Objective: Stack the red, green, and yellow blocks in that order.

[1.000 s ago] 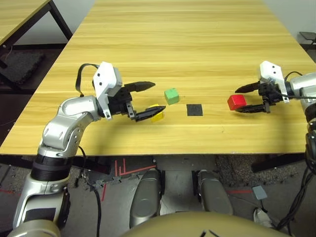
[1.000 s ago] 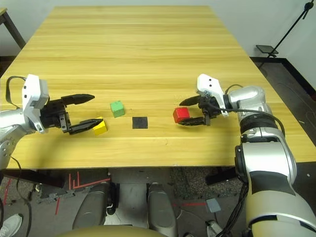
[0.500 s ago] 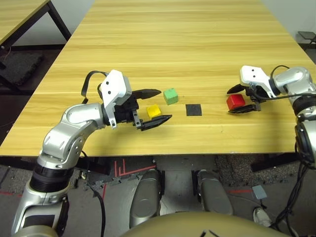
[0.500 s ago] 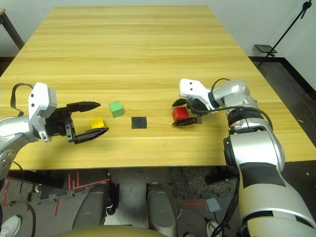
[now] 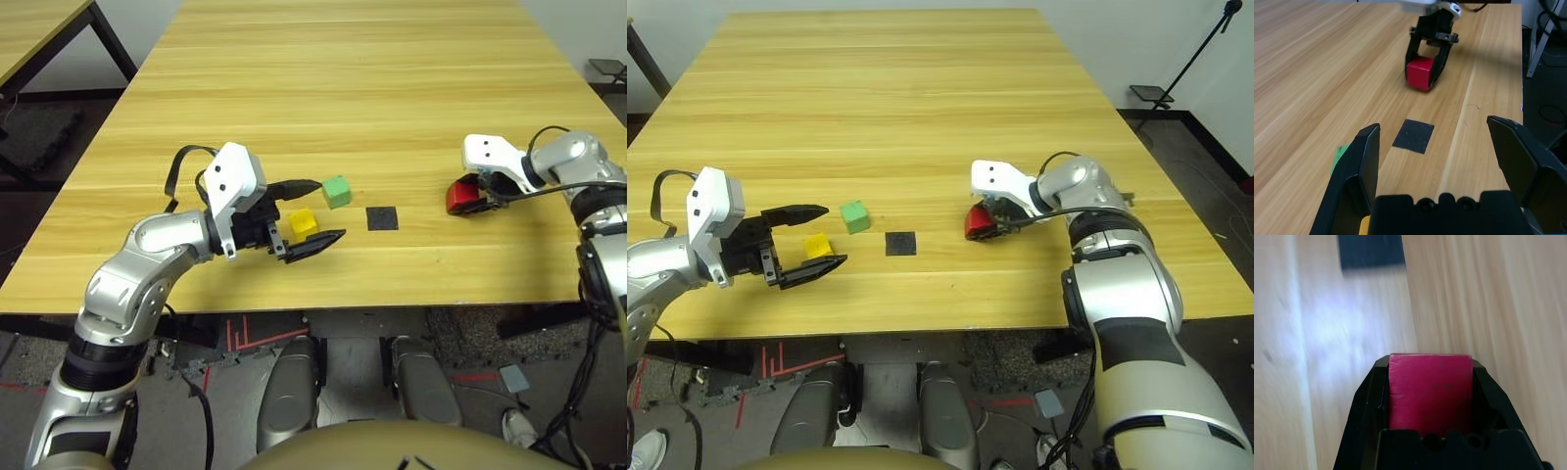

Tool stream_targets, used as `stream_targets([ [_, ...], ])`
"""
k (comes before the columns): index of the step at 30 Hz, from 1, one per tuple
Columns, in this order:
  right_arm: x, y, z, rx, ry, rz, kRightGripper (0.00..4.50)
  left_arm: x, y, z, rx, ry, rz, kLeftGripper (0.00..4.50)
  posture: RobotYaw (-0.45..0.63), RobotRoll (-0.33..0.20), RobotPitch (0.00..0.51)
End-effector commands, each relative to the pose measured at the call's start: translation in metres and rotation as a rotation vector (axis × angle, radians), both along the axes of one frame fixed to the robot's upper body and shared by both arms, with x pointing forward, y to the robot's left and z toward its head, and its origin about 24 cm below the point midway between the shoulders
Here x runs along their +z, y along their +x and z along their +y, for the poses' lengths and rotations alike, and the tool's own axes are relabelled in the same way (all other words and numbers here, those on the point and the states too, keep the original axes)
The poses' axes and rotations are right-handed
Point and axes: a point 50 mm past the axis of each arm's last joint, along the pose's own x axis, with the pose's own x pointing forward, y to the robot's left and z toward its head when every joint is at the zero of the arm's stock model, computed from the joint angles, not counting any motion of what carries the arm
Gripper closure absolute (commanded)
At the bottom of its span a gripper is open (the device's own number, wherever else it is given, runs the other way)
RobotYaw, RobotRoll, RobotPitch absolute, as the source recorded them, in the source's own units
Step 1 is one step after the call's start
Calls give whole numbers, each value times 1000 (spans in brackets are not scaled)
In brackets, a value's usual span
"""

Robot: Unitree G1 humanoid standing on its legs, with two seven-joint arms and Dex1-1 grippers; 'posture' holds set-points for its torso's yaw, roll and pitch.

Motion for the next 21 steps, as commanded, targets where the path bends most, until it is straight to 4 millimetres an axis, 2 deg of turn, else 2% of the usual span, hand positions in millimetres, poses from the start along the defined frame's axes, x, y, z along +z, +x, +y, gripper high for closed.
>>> stream_targets([
  [1,10,0,42,143,61,45,2462,2,1,-10,-35,5,14,0,377,-239,99],
  [5,-3,-9,72,217,31,92,2462,2,7,-15,-30,15,19,0,398,-251,100],
  [8,-11,-14,80,226,0,95,2462,2,11,-17,-10,22,11,0,421,-257,102],
  [13,-17,-16,83,231,-82,69,2462,2,18,-20,34,19,-10,0,450,-268,109],
  [21,-19,-10,84,187,-106,1,2462,2,19,-20,63,16,-21,0,460,-264,111],
])
